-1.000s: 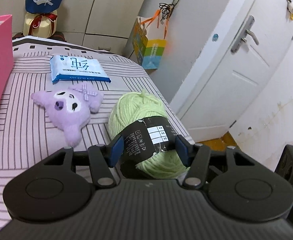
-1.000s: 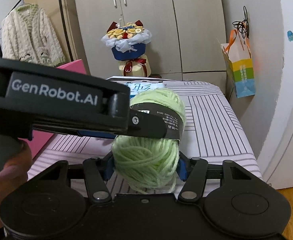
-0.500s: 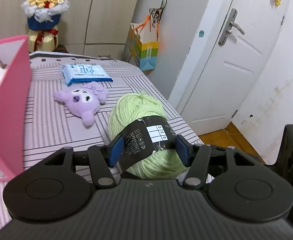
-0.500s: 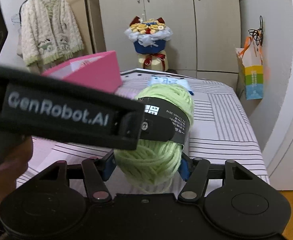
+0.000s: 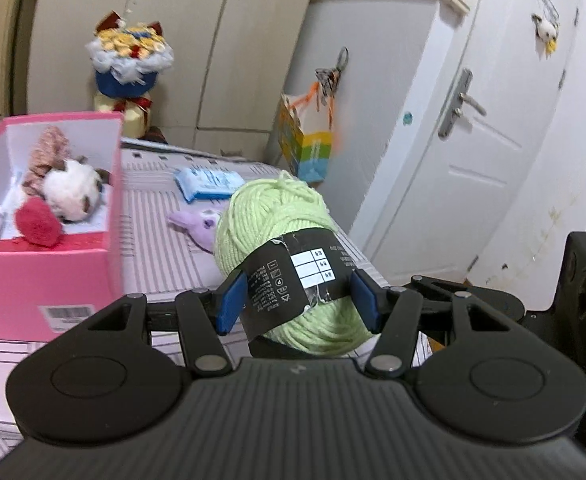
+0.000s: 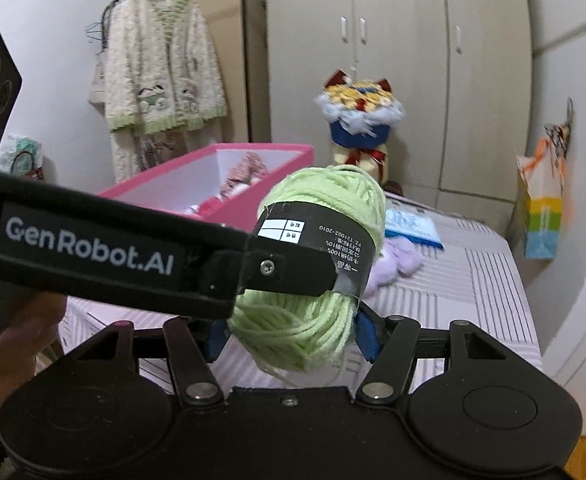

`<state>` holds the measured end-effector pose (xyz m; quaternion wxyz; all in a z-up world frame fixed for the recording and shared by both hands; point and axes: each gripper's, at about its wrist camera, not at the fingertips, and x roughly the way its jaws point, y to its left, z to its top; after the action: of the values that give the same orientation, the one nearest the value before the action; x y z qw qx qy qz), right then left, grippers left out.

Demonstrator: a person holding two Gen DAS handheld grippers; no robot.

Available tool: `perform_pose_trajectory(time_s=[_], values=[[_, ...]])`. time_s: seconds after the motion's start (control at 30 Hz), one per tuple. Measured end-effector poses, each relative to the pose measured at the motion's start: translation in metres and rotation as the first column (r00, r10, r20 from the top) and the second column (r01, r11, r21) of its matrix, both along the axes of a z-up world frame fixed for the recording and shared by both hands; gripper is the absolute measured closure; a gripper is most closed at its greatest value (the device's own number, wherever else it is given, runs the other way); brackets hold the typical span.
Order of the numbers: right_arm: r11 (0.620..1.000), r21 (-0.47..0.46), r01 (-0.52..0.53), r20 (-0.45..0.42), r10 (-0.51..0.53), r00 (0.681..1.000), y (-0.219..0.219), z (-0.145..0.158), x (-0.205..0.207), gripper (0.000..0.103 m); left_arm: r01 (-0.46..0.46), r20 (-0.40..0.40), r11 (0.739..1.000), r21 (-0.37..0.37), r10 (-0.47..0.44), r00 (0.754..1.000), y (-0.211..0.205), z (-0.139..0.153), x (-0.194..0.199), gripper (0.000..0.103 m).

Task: Organize soft objects
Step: 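Carry the yarn ball with the left gripper into the pink box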

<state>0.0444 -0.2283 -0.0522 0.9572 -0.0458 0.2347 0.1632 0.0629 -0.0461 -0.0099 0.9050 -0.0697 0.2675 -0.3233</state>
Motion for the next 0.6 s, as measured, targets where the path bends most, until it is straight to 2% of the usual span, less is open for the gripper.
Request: perform_pose_trajectory(time_s=[0.33, 0.6], values=[[0.995, -0.02, -0.102, 0.084, 0.103, 0.991, 0.04, 0.024, 0.009, 0.036, -0.109, 0.102, 0.993, -0.042, 0.113, 0.988, 0.045, 0.018, -0.005, 0.047], [0.989, -0.043, -0.139, 0.11, 0.142, 0.984, 0.07, 0.036, 0.038, 0.036, -0.156, 0.144, 0.988, 0.002, 0.154, 0.978, 0.071, 0.033, 0.013, 0.047]])
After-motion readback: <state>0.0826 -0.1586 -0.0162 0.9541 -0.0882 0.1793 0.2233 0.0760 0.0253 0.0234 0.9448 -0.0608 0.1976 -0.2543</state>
